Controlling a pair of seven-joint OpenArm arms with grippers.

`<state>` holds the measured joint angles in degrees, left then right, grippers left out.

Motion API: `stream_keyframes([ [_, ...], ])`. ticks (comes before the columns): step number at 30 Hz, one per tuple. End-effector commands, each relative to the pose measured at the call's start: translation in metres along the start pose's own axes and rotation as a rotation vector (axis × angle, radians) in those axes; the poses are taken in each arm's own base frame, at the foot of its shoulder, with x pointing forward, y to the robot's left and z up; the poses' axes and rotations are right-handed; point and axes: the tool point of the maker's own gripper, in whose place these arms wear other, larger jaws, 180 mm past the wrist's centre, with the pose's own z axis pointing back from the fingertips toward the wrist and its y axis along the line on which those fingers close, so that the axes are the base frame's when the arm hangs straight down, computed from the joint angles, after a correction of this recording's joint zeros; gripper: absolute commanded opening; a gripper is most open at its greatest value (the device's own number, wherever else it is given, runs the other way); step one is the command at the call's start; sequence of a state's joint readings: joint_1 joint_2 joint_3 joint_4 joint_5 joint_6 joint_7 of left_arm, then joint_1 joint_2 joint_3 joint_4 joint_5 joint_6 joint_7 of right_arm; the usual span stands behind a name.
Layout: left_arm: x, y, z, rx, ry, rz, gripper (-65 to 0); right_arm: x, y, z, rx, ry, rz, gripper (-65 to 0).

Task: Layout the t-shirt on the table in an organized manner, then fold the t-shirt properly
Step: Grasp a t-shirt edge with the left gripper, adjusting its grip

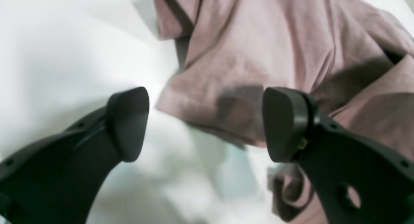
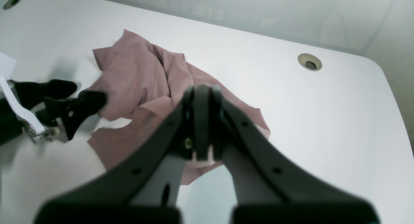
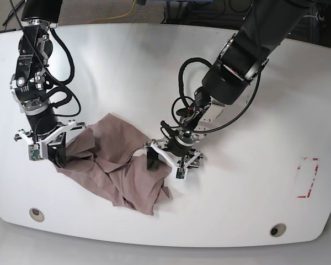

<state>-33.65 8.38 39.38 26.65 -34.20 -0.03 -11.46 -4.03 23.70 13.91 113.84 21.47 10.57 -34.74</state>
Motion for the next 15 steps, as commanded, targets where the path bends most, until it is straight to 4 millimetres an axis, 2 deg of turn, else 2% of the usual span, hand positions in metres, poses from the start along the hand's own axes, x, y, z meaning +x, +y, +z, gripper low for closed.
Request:
stream_keyframes([
  [1,0.0289,-0.0131,-0.0062,-0.034,-0.066,-0.016,-13.4,0.0186,-0.0044,0.0021,-0.008,-0.060,0.017,-65.0],
  [4,0.0260,-0.0171,-0.0060,-0.046,-0.058,-0.034,-13.6,0.0186,-0.0044,0.0021,-0.008,-0.060,0.017,-65.0],
  [6,0.0243,-0.0195,-0.0059,-0.053,-0.054,-0.046,-16.3,0.0186,-0.0044,0.0021,-0.008,-0.060,0.017,-65.0],
  [11,0.0230,-0.0213,-0.0058,-0.058,-0.051,-0.053,-30.4,0.0187,-0.0049,0.0022,-0.009,-0.061,0.017,-65.0],
  [15,0.0231,-0.0216,-0.0058,-0.059,-0.052,-0.054,-37.1,0.0187,-0.0049,0.0022,-0.009,-0.061,0.017,-65.0],
])
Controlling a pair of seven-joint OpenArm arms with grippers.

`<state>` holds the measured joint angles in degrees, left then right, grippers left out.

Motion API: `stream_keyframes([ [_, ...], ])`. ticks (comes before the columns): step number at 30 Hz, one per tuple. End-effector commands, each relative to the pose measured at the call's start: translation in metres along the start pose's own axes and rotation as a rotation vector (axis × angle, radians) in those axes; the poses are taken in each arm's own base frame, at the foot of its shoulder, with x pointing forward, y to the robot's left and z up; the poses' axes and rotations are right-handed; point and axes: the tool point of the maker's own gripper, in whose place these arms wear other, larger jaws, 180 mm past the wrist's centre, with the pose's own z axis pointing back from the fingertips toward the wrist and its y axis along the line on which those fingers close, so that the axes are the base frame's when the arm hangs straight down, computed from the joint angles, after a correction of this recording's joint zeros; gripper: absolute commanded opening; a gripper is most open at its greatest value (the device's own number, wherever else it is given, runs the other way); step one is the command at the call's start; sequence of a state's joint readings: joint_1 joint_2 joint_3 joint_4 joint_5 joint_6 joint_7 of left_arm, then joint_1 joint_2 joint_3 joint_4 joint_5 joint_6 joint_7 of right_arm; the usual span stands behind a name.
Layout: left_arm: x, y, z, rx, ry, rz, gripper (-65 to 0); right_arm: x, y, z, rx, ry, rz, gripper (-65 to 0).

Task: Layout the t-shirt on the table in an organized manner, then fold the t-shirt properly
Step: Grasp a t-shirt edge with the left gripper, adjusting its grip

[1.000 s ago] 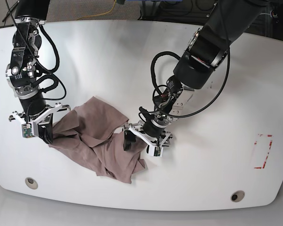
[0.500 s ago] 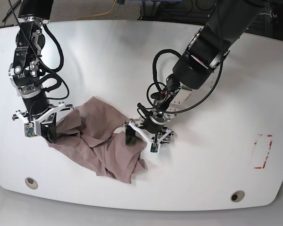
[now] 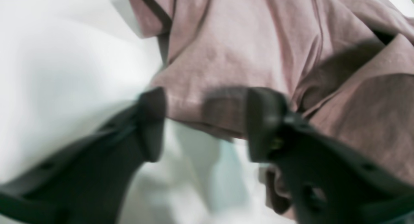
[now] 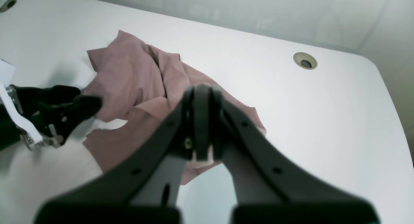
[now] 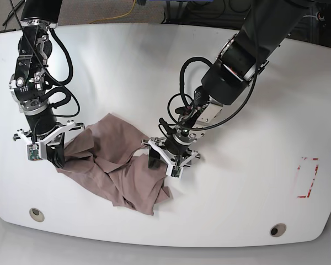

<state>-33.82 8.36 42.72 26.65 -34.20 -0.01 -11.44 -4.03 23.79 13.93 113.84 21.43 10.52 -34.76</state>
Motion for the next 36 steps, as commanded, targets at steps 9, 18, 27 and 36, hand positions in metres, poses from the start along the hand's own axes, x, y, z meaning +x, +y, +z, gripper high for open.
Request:
stream_keyframes([
  [9,0.029,-0.011,-0.006,-0.028,-0.067,-0.008,-46.8,0.019,-0.004,0.002,-0.007,-0.061,0.016,-65.0],
  [18,0.016,0.001,-0.006,0.001,-0.031,-0.013,-62.4,0.018,-0.004,0.002,-0.007,-0.060,0.014,-65.0],
  [27,0.026,-0.008,-0.005,-0.021,-0.065,-0.003,-62.4,0.018,-0.004,0.002,-0.007,-0.060,0.014,-65.0],
  [36,0.042,-0.064,0.009,-0.153,-0.117,0.049,-61.9,0.019,-0.004,0.002,-0.008,-0.062,0.014,-65.0],
])
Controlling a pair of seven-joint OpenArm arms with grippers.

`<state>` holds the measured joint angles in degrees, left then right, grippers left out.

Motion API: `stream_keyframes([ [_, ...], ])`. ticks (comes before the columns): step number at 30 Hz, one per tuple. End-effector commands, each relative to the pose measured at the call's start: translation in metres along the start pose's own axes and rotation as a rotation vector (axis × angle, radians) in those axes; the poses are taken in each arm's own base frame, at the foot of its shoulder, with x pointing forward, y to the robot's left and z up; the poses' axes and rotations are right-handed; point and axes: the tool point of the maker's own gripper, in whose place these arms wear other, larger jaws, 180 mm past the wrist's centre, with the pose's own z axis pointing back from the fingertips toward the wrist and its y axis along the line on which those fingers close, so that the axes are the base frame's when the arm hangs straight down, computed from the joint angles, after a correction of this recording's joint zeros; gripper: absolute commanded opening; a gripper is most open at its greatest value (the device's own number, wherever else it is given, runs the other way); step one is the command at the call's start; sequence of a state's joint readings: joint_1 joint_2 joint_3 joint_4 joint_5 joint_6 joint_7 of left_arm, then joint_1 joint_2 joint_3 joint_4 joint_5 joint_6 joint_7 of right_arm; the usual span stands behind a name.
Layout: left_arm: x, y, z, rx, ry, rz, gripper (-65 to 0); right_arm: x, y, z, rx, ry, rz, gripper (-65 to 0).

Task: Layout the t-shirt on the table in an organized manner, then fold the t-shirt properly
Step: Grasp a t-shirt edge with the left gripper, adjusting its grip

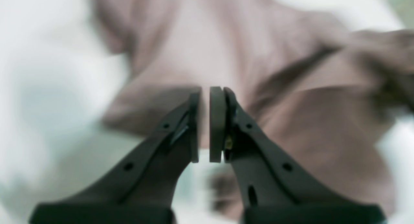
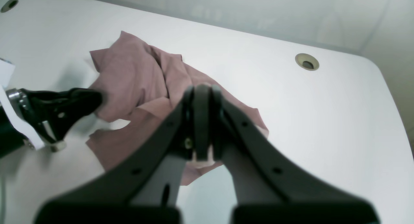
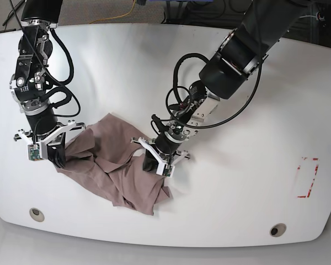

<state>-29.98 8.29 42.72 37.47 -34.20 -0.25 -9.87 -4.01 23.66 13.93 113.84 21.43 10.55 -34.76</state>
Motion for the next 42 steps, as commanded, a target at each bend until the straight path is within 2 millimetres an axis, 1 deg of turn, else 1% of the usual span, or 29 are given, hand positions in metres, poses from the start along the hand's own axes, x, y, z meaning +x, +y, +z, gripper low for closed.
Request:
stream_keyframes([
  [1,0.023,-0.024,-0.003,-0.058,-0.045,0.011,-61.9,0.019,-0.005,0.002,-0.008,-0.061,0.016,-65.0],
  [4,0.025,-0.043,0.002,-0.102,-0.039,0.028,-61.5,0.019,-0.005,0.002,-0.008,-0.061,0.016,-65.0],
  [6,0.020,-0.051,0.006,-0.119,-0.025,0.041,-58.3,0.019,-0.005,0.002,-0.011,-0.061,0.017,-65.0],
  [7,0.018,-0.055,0.009,-0.127,-0.019,0.047,-55.5,0.018,-0.006,0.002,-0.011,-0.060,0.016,-65.0],
  [9,0.015,-0.055,0.015,-0.133,-0.014,0.050,-47.4,0.018,-0.006,0.002,-0.011,-0.060,0.016,-65.0],
  [11,0.014,-0.057,0.019,-0.140,-0.020,0.055,-36.5,0.018,-0.006,0.002,-0.011,-0.060,0.016,-65.0],
  [13,0.013,-0.058,0.023,-0.143,-0.024,0.061,-23.2,0.018,-0.006,0.002,-0.012,-0.060,0.017,-65.0],
  [15,0.011,-0.056,0.026,-0.141,-0.024,0.060,-16.2,0.018,-0.006,0.002,-0.012,-0.060,0.017,-65.0],
  [17,0.012,-0.054,0.027,-0.140,-0.027,0.057,-16.7,0.018,-0.006,0.002,-0.011,-0.060,0.016,-65.0],
  [19,0.008,-0.049,0.029,-0.131,-0.018,0.053,-18.4,0.018,-0.006,0.002,-0.011,-0.059,0.015,-65.0],
  [24,0.006,-0.039,0.030,-0.116,-0.012,0.037,-17.6,0.016,-0.001,0.000,-0.010,-0.062,-0.008,-65.0],
  [30,-0.015,-0.025,0.028,-0.081,0.043,0.032,-17.6,0.016,0.000,0.000,-0.009,-0.062,-0.013,-65.0],
  [35,-0.020,-0.014,0.023,-0.060,0.065,0.015,-17.6,0.016,0.000,0.000,-0.009,-0.062,-0.013,-65.0],
  [40,-0.026,-0.010,0.023,-0.049,0.084,0.012,-17.6,0.016,0.000,0.000,-0.009,-0.062,-0.013,-65.0],
  [42,-0.030,-0.013,0.023,-0.058,0.092,0.003,-17.8,0.016,0.000,0.000,-0.009,-0.062,-0.013,-65.0],
])
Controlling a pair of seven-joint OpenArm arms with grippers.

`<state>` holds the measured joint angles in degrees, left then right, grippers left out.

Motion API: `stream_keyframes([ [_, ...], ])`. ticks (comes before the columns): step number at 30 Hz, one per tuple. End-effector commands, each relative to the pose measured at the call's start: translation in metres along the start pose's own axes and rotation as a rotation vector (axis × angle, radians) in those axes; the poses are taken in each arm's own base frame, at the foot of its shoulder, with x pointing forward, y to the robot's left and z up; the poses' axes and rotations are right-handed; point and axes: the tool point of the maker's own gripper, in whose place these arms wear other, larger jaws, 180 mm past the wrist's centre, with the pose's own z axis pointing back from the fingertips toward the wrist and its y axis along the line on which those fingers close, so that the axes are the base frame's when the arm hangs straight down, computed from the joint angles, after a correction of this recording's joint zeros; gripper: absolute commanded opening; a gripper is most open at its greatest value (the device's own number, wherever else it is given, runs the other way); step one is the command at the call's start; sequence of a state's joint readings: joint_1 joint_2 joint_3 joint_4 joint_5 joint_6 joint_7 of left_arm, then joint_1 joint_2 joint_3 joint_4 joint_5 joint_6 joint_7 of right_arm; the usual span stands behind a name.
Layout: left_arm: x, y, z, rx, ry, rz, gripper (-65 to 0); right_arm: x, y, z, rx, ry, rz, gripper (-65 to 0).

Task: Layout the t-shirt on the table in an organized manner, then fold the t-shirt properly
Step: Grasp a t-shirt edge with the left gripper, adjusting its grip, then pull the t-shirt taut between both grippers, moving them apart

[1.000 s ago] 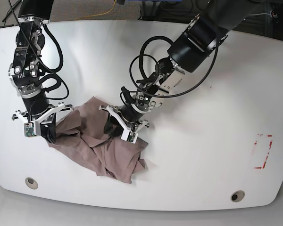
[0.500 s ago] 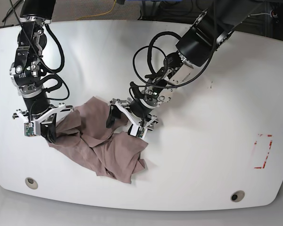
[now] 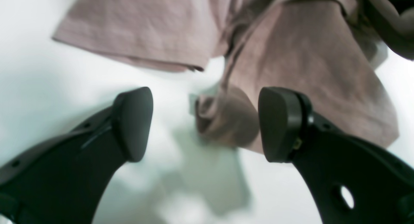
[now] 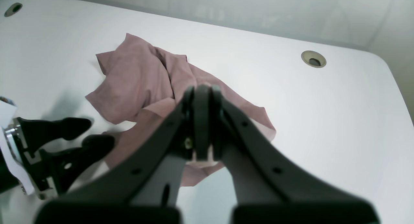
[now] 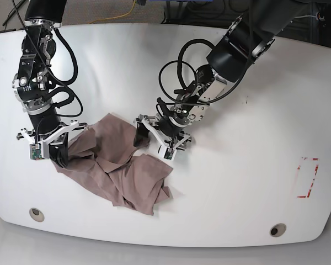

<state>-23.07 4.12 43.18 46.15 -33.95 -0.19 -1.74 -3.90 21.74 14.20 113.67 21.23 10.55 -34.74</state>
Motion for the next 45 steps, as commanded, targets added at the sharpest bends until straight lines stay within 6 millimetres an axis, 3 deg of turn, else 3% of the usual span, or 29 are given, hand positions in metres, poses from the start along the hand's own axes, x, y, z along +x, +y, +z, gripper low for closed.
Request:
stream_keyframes([
  [1,0.018,-0.015,-0.005,-0.039,-0.044,-0.020,-17.8,0.018,-0.004,0.002,-0.007,-0.059,0.019,-65.0],
  [5,0.012,-0.025,-0.005,-0.064,-0.030,-0.046,-20.8,0.018,-0.004,0.002,-0.007,-0.059,0.019,-65.0],
  [9,0.012,-0.041,-0.008,-0.090,-0.032,-0.038,-31.8,0.018,-0.004,0.002,-0.007,-0.059,0.019,-65.0],
  [12,0.005,-0.040,-0.009,-0.083,-0.014,-0.038,-38.3,0.018,-0.004,0.002,-0.007,-0.059,0.019,-65.0],
  [22,-0.004,-0.041,-0.012,-0.074,0.011,-0.030,-42.3,0.018,-0.004,0.002,-0.007,-0.059,0.019,-65.0],
  [28,-0.002,-0.038,-0.011,-0.065,-0.010,-0.027,-63.2,0.018,-0.004,0.002,-0.007,-0.059,0.019,-65.0],
  [31,0.001,-0.038,-0.011,-0.066,-0.025,-0.025,-65.0,0.018,-0.004,0.002,-0.007,-0.059,0.019,-65.0],
  [35,0.023,-0.046,-0.007,-0.092,-0.097,-0.025,-65.0,0.019,-0.004,0.002,-0.009,-0.061,0.019,-65.0],
  [41,0.047,-0.041,0.013,-0.116,-0.192,-0.030,-65.0,0.022,-0.013,0.004,-0.033,-0.070,0.014,-65.0],
  [45,0.075,-0.023,0.032,-0.099,-0.275,-0.025,-65.0,0.026,-0.026,0.008,-0.067,-0.084,0.006,-65.0],
])
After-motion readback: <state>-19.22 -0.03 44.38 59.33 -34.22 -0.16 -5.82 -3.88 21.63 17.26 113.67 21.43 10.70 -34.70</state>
